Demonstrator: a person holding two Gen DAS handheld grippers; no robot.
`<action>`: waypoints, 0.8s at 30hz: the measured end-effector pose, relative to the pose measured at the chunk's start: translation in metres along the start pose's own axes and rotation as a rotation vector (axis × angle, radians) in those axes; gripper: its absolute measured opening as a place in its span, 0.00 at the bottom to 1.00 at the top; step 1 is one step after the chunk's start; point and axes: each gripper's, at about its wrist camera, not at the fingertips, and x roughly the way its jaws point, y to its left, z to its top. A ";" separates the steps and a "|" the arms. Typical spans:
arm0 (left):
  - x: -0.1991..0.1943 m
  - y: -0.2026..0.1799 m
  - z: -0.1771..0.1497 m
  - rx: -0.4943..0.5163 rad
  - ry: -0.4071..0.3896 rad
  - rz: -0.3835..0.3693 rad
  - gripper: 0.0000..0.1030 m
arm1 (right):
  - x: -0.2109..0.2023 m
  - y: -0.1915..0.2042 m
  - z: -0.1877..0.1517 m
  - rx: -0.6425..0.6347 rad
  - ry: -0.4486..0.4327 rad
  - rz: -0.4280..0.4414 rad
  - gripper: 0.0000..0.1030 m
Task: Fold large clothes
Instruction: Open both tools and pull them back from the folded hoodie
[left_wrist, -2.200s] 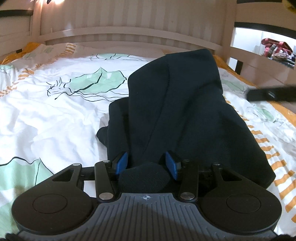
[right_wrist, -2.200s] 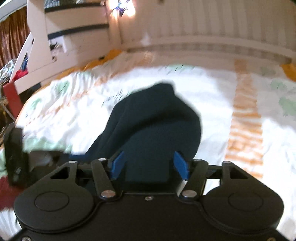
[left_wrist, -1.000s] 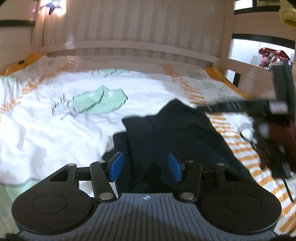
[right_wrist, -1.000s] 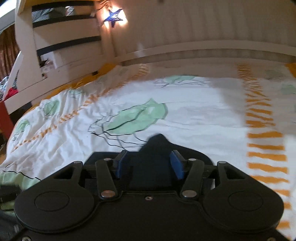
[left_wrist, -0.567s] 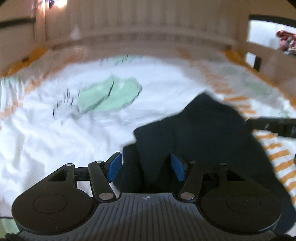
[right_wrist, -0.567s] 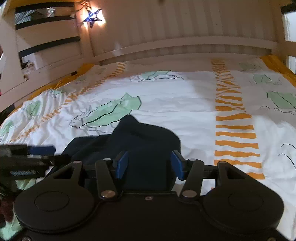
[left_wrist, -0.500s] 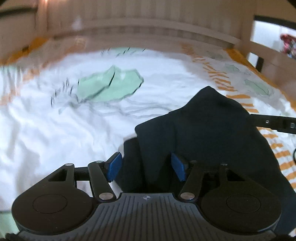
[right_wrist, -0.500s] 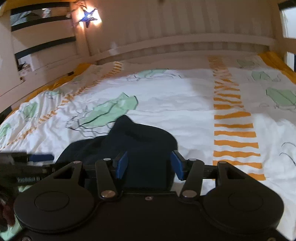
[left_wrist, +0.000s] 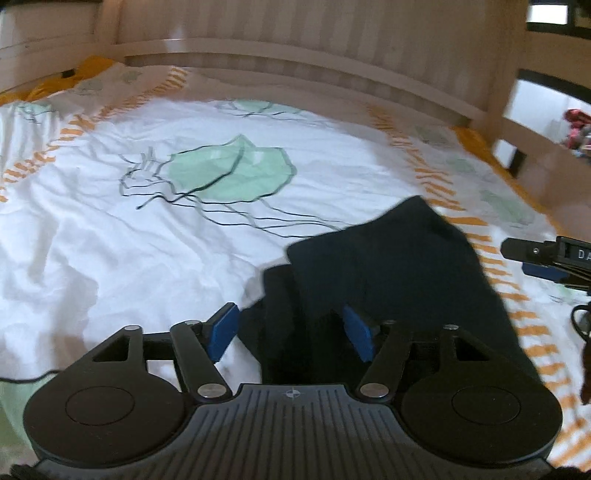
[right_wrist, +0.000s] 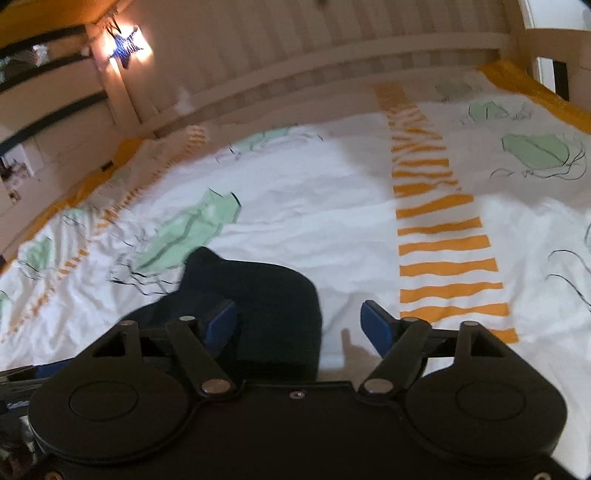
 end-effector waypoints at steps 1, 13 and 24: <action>-0.006 -0.002 -0.001 0.008 -0.002 -0.005 0.84 | -0.009 0.002 -0.002 -0.002 -0.012 0.004 0.87; -0.068 -0.028 -0.019 0.040 -0.034 0.082 1.00 | -0.095 0.035 -0.034 -0.012 -0.061 -0.008 1.00; -0.113 -0.055 -0.047 0.097 0.056 0.156 1.00 | -0.152 0.065 -0.078 -0.026 0.002 -0.058 1.00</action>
